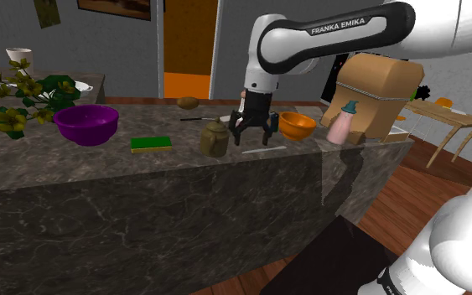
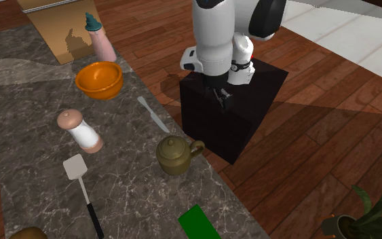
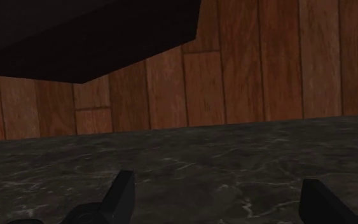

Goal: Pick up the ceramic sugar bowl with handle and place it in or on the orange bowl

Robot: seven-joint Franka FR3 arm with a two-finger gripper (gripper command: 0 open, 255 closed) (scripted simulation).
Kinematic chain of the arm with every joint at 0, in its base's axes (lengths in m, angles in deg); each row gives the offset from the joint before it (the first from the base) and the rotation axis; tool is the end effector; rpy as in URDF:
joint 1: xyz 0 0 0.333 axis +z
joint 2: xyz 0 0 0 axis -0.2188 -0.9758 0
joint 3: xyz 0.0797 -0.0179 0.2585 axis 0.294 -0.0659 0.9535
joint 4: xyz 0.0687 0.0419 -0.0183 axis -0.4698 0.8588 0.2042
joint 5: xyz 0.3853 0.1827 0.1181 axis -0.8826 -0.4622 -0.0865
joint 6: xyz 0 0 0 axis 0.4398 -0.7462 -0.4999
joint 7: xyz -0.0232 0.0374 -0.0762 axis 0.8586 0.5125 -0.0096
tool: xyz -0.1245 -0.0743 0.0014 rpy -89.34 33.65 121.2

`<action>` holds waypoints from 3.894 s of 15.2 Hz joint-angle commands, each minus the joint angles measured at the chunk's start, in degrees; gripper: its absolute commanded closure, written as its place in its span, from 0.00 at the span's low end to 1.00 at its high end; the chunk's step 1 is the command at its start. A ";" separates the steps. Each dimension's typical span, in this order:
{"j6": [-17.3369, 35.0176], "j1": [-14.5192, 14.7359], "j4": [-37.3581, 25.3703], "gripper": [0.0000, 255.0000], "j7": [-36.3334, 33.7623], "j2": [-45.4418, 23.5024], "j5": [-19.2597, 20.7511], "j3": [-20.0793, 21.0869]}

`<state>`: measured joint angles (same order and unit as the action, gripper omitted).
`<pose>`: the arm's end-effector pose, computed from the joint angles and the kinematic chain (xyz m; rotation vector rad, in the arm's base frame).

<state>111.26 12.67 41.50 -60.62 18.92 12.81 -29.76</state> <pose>0.5624 0.1409 0.3653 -3.0418 0.6211 0.2297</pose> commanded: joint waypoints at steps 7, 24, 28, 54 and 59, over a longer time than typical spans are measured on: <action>-0.04 2.21 -19.66 0.00 -10.13 -17.48 6.62 0.29; 3.02 4.15 -27.84 0.00 -14.32 -27.83 9.97 -0.86; 3.01 4.15 -27.84 1.00 -14.32 -27.83 9.97 -0.86; -9.52 4.60 -39.32 1.00 -14.11 -26.73 9.62 -0.60; -13.71 4.92 -44.11 1.00 -14.11 -27.32 9.72 -0.57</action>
<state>98.37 17.48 -1.65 -74.67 -8.36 22.50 -30.36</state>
